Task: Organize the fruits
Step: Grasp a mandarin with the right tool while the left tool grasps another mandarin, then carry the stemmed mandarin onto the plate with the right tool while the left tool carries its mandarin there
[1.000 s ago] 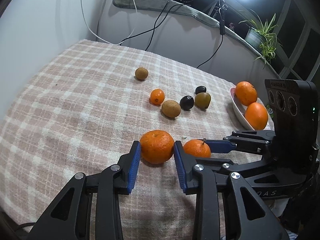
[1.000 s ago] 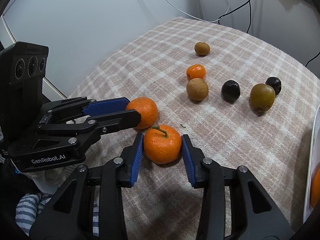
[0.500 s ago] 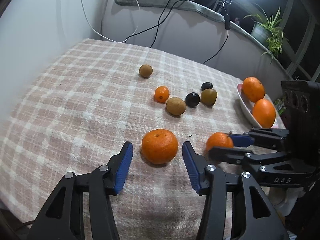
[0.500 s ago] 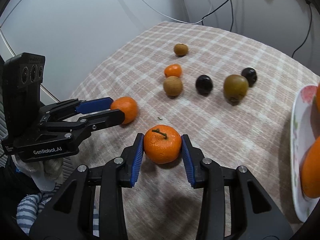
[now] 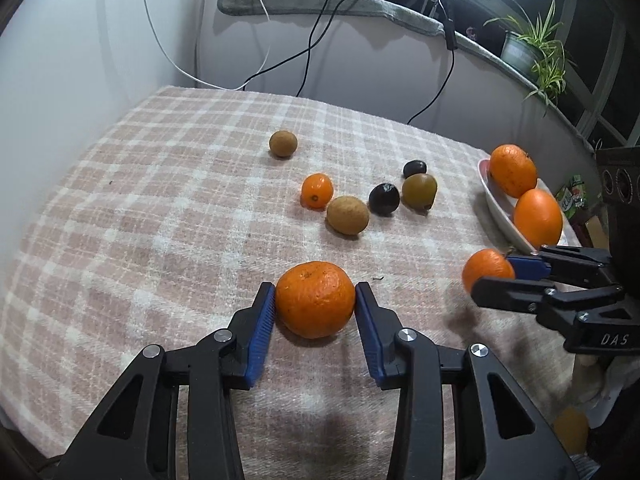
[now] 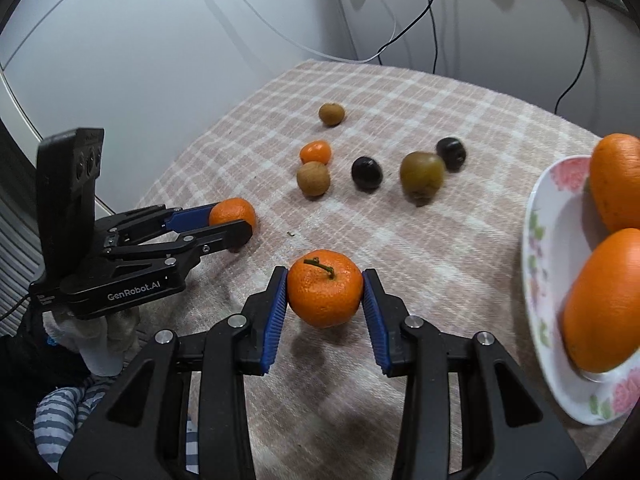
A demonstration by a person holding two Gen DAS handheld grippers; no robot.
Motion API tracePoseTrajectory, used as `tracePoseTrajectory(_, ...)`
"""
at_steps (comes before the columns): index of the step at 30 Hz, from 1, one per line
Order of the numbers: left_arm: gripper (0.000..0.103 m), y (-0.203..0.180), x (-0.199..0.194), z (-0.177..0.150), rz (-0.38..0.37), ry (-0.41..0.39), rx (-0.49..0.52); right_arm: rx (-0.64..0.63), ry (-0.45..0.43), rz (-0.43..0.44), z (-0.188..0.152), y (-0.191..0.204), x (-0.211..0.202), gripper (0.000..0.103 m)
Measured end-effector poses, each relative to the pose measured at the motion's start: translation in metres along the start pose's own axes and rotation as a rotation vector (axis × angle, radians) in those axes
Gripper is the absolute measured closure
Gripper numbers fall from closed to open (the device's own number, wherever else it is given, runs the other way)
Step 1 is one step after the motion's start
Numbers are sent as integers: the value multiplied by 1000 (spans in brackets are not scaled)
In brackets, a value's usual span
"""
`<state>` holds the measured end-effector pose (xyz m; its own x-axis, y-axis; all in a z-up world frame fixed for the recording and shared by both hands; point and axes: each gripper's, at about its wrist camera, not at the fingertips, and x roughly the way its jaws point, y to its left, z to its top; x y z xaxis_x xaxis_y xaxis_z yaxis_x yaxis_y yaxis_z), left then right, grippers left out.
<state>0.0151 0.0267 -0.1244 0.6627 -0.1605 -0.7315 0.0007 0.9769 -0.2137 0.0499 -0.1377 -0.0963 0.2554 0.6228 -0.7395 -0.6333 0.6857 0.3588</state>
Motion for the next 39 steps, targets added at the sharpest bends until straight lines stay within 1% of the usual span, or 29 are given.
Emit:
tracePoseTrajectory(4, 64, -5, -5, 8, -25, -22, -3, 14, -41, -16, 0, -8, -21, 64)
tracePoseTrajectory(10, 64, -28, -8, 27, -88, -51, 26, 45, -98, -59, -5, -24, -55, 64)
tracePoseTrajectory(18, 64, -73, 3, 45, -182, -56, 91, 117, -155, -138, -16, -63, -94, 64)
tracePoseTrajectory(24, 64, -109, 15, 57, -226, -55, 153, 185, -193, -200, -28, -97, -117, 64)
tracePoseTrajectory(31, 64, -143, 37, 65, -264, -26, 197, 245, -212, -263, -35, -130, -131, 64)
tracePoseTrajectory(34, 64, -160, 45, 68, -273, -21, 224, 260, -207, -284, -35, -144, -128, 64)
tracePoseTrajectory(39, 64, -176, 55, 70, -272, -15, 257, 277, -190, -298, -36, -158, -120, 64)
